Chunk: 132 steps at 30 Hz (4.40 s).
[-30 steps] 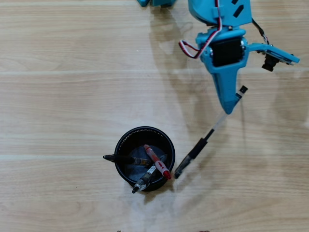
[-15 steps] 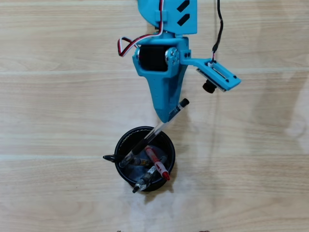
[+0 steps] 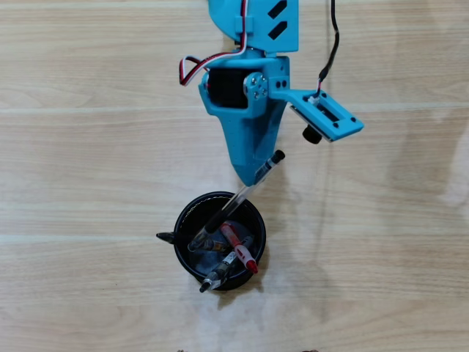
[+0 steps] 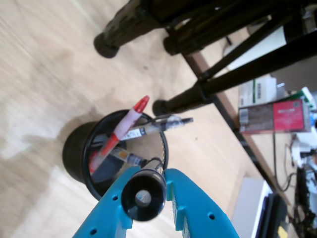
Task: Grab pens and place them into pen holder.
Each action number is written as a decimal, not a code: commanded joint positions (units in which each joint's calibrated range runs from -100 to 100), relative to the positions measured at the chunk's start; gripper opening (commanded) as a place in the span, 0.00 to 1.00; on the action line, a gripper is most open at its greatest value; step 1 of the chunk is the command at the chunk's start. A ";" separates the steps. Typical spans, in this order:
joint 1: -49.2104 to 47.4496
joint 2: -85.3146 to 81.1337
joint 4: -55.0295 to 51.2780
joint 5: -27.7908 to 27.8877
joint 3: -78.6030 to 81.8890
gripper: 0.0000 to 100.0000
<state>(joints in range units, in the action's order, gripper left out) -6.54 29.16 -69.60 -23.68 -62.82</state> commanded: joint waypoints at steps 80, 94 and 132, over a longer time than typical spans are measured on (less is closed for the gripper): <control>0.58 -129.16 -3.93 20.76 155.48 0.18; 0.58 -126.03 -3.93 20.49 154.85 0.18; 0.58 -126.03 -3.93 20.44 154.85 0.18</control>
<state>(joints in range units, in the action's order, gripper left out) -6.37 -98.05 -71.66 -3.08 92.56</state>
